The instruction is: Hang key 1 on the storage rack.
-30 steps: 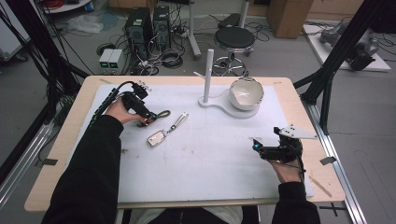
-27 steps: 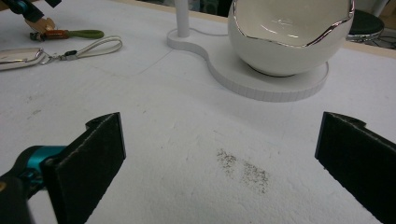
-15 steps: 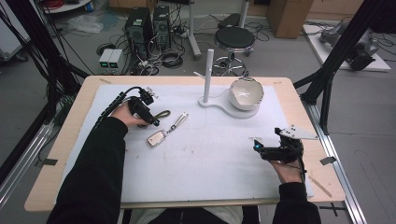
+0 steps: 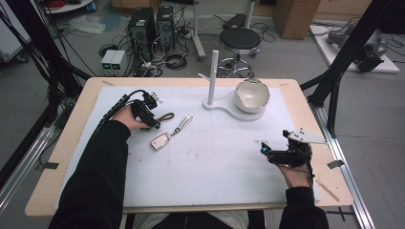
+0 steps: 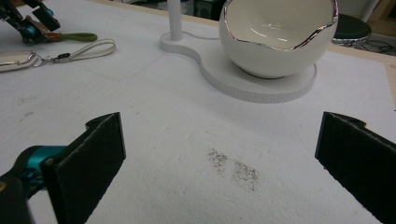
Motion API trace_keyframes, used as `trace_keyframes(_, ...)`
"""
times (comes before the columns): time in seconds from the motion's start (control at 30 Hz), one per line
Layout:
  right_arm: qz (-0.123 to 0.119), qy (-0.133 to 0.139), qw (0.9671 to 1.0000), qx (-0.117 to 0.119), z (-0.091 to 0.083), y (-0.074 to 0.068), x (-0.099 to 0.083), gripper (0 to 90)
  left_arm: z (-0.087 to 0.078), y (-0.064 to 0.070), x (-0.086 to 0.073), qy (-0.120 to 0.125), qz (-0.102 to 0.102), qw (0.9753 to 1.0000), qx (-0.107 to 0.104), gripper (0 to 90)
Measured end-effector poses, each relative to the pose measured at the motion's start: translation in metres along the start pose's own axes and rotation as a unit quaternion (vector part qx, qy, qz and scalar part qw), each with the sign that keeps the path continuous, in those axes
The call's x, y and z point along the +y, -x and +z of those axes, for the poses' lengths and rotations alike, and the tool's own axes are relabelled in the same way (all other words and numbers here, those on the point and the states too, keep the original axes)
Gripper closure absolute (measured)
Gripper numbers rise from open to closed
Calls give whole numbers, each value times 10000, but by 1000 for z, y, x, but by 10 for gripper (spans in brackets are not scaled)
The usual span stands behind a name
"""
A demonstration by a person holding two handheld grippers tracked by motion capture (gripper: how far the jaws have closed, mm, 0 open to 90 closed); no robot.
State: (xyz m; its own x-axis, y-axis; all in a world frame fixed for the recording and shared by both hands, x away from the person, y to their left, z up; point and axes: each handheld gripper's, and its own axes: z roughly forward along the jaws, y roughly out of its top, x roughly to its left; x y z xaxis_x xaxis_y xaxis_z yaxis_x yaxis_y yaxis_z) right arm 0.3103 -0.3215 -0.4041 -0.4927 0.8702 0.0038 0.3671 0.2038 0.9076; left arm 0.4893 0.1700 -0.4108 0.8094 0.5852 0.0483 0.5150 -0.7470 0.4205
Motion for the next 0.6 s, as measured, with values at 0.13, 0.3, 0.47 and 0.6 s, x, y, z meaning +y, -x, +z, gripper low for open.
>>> trace_keyframes(0.13, 11, 15, 10000, -24, -1, 0, 0, 6, 3, 0, -1, -117, 28, 9999, 44, 470)
trace_keyframes(0.3, -12, 8, 10000, -34, -1, 0, 0, 7, 4, -1, -1, -141, 0, 9999, -39, 537)
trace_keyframes(0.47, 7, 26, 10000, -54, -2, 1, 0, 7, 4, -2, -1, -159, 25, 9998, -139, 619)
trace_keyframes(0.6, -27, 21, 10000, -40, -1, 0, 0, 7, 3, -5, -2, -134, -91, 9995, -273, 691)
